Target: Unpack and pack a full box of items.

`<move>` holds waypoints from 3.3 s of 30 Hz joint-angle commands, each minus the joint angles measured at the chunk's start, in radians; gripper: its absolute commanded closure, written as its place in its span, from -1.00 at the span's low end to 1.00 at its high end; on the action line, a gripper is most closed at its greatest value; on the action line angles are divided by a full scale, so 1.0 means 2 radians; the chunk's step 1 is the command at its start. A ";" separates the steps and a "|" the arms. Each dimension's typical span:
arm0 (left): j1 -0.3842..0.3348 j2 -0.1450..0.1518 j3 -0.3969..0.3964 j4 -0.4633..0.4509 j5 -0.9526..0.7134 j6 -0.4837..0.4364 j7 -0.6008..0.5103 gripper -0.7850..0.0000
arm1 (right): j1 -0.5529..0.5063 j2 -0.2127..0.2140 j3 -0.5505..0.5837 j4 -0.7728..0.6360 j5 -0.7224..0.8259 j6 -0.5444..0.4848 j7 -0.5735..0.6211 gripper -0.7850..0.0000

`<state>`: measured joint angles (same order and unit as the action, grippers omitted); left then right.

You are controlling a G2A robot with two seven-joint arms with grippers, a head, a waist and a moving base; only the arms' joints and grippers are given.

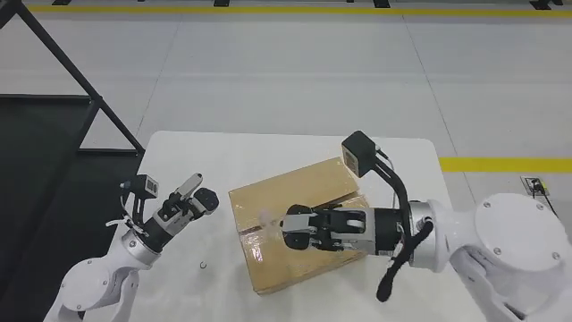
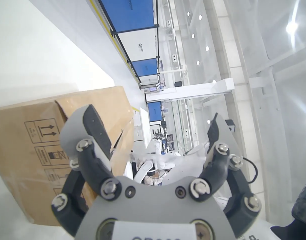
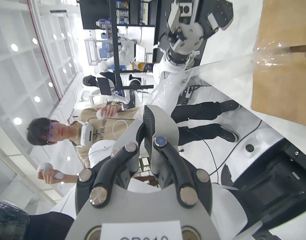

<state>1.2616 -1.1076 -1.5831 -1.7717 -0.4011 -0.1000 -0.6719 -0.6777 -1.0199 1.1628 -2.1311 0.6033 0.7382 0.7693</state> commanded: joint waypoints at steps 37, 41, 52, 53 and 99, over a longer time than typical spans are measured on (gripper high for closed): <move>-0.028 0.004 0.041 -0.018 0.020 0.009 -0.034 -1.00 | -0.005 0.110 0.057 0.053 -0.002 0.137 0.019 1.00; -0.033 0.004 0.045 -0.016 0.020 0.011 -0.036 -1.00 | -0.006 0.129 0.059 0.059 0.003 0.137 0.019 1.00; -0.039 0.005 0.053 -0.012 0.023 0.011 -0.036 -1.00 | 0.017 0.170 0.033 0.080 0.024 0.137 0.019 1.00; -0.039 0.005 0.053 -0.012 0.023 0.011 -0.036 -1.00 | 0.020 0.173 0.030 0.082 0.025 0.137 0.019 1.00; -0.086 0.002 0.131 0.047 0.053 0.028 -0.059 -1.00 | 0.218 0.203 -0.240 0.242 0.182 0.137 -0.085 1.00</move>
<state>1.0909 -1.1032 -1.3221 -1.6771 -0.2946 -0.0439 -0.7892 -0.2500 -0.6193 0.6944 -1.6469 0.9599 1.0123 0.5980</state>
